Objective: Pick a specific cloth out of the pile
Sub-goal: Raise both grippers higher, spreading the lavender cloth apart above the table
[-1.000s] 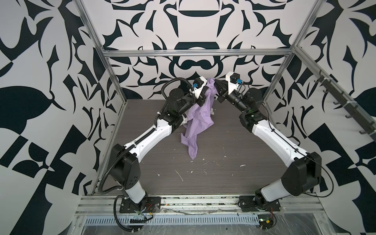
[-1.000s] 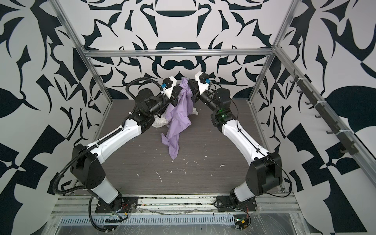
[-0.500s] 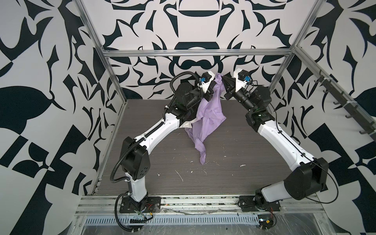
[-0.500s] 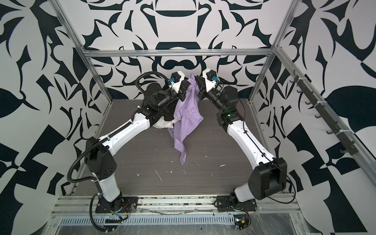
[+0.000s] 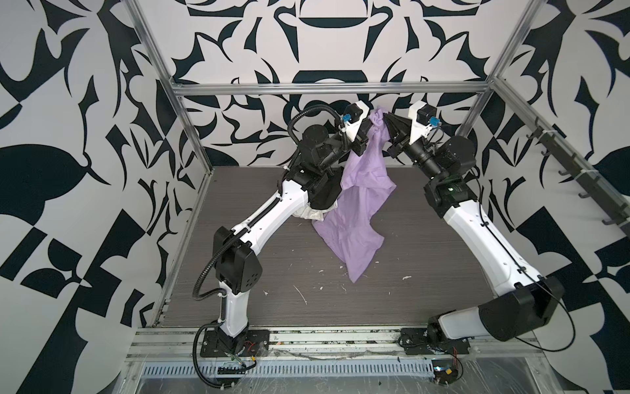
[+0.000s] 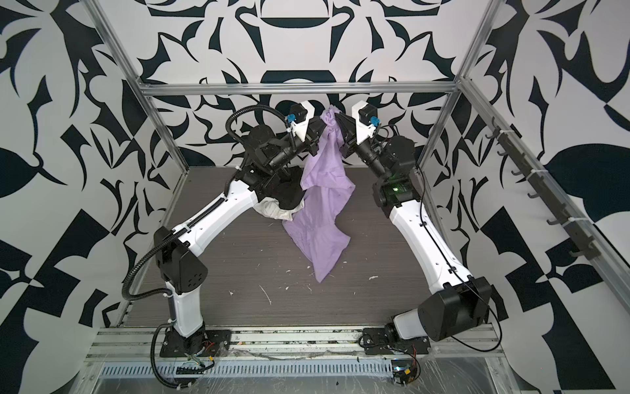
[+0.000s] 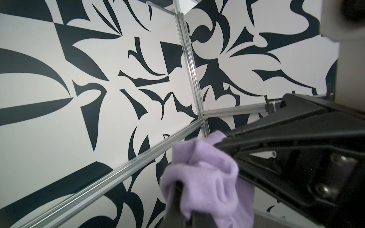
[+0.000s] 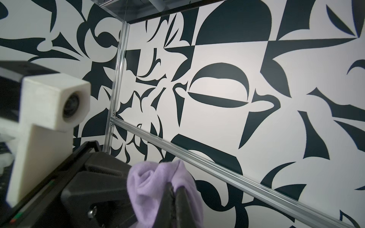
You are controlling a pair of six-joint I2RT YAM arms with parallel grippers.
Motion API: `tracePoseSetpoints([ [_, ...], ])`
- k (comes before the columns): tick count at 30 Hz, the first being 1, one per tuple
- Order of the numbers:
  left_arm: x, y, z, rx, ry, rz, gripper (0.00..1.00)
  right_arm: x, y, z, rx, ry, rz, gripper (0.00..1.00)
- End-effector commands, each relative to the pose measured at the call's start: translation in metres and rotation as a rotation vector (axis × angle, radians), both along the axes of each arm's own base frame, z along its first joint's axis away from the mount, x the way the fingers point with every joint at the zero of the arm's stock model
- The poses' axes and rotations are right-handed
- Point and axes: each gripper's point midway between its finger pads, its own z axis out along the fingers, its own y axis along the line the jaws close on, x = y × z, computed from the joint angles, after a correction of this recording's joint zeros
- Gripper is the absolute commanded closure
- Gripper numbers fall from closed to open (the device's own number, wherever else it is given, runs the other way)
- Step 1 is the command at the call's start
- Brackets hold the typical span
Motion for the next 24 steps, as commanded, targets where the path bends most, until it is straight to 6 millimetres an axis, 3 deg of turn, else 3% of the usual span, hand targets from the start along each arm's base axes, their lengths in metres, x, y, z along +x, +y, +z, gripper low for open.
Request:
tracePoseSetpoints([
  [1,-0.004,-0.002,0.017,-0.062,-0.003,-0.039,1.00,-0.041,-0.002,0.048,0.020,-0.123,0.055,1.00],
  [11,-0.037,-0.007,0.050,-0.106,-0.038,-0.113,1.00,-0.063,-0.008,0.069,0.009,-0.145,0.053,1.00],
  [24,-0.085,-0.021,0.077,-0.122,-0.094,-0.185,1.00,-0.112,-0.020,0.096,0.019,-0.182,0.068,1.00],
])
